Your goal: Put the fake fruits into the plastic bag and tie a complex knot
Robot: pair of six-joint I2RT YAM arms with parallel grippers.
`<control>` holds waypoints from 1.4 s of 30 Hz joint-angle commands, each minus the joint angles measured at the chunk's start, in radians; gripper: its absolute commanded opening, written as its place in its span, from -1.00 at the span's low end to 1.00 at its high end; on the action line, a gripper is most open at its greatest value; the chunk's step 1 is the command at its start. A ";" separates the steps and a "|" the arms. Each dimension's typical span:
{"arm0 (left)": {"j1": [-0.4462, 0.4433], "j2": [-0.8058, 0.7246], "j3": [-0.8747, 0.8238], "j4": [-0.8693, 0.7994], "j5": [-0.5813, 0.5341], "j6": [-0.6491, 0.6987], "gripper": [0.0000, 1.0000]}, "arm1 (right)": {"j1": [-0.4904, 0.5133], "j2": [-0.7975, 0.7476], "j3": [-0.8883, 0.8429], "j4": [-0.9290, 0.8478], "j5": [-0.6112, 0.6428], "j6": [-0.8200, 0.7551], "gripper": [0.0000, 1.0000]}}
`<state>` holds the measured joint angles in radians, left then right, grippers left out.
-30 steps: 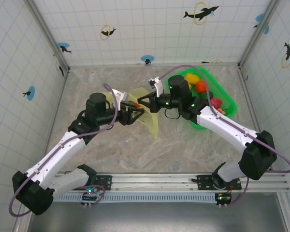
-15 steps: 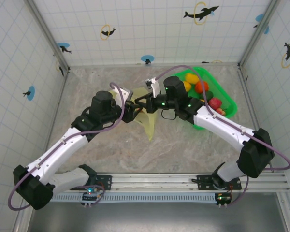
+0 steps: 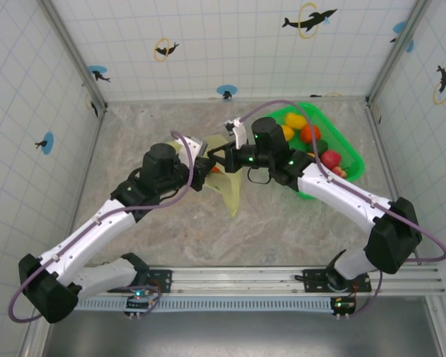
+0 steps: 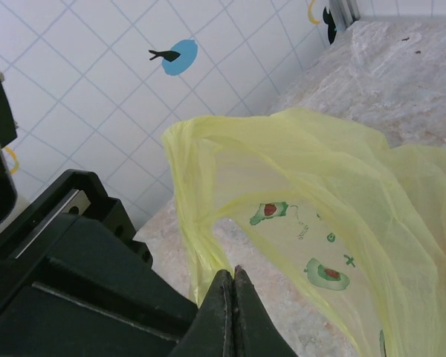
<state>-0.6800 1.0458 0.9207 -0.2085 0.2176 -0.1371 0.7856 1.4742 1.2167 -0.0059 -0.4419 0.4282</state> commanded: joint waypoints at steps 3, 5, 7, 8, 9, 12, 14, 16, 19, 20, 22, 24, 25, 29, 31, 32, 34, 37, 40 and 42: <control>-0.008 -0.025 -0.005 0.037 -0.009 0.001 -1.00 | 0.006 0.003 0.020 0.041 0.015 0.012 -1.00; -0.007 -0.028 -0.003 0.037 -0.013 -0.005 -1.00 | 0.007 -0.002 0.020 0.039 0.020 0.010 -1.00; -0.007 -0.033 0.000 0.036 -0.022 -0.016 -1.00 | 0.003 -0.008 0.026 0.017 0.044 0.001 -0.50; -0.007 -0.040 0.001 0.035 -0.025 -0.024 -1.00 | 0.004 -0.018 0.029 0.005 0.075 -0.012 -0.26; -0.007 -0.045 0.002 0.035 -0.033 -0.035 -1.00 | 0.000 -0.033 0.025 0.000 0.107 -0.021 -0.12; -0.007 -0.067 0.008 0.035 -0.054 -0.064 -1.00 | -0.025 -0.092 -0.012 0.009 0.169 -0.019 0.08; -0.006 -0.081 0.011 0.039 -0.063 -0.084 -1.00 | -0.063 -0.138 -0.041 0.009 0.205 0.000 0.09; -0.003 -0.080 0.021 0.036 -0.066 -0.102 -1.00 | -0.114 -0.182 -0.081 0.013 0.247 0.033 0.09; 0.003 -0.060 0.048 0.031 -0.030 -0.119 -1.00 | -0.234 -0.222 -0.150 -0.005 0.303 0.072 0.09; 0.003 -0.054 0.048 0.030 -0.018 -0.122 -1.00 | -0.276 -0.218 -0.159 -0.036 0.329 0.072 0.09; 0.005 -0.039 0.091 0.033 -0.001 -0.122 -1.00 | -0.330 -0.189 -0.146 -0.128 0.423 0.025 0.23; 0.005 -0.026 0.106 0.039 0.016 -0.122 -1.00 | -0.357 -0.121 -0.096 -0.239 0.557 -0.051 0.43; 0.005 -0.022 0.110 0.043 0.024 -0.121 -1.00 | -0.372 -0.087 -0.076 -0.268 0.586 -0.084 0.44; 0.005 -0.003 0.119 0.066 0.065 -0.110 -1.00 | -0.402 0.062 0.007 -0.276 0.746 -0.242 0.55; 0.005 0.006 0.124 0.070 0.080 -0.104 -1.00 | -0.414 0.135 0.046 -0.237 0.781 -0.315 0.62; 0.005 0.009 0.128 0.069 0.088 -0.099 -1.00 | -0.419 0.176 0.071 -0.221 0.818 -0.351 0.69; 0.005 0.013 0.133 0.064 0.096 -0.091 -1.00 | -0.433 0.267 0.134 -0.214 0.890 -0.375 0.87; 0.005 0.016 0.138 0.057 0.102 -0.081 -1.00 | -0.478 0.382 0.216 -0.197 0.825 -0.421 0.90; 0.007 0.024 0.146 0.034 0.106 -0.069 -1.00 | -0.499 0.483 0.287 -0.193 0.769 -0.453 0.89; 0.007 0.027 0.145 0.023 0.103 -0.058 -1.00 | -0.506 0.531 0.314 -0.178 0.763 -0.473 0.88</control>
<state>-0.6788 1.0634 1.0355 -0.1711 0.3023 -0.2306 0.2859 1.9488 1.4734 -0.2111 0.3355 0.0216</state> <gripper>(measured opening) 0.047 0.943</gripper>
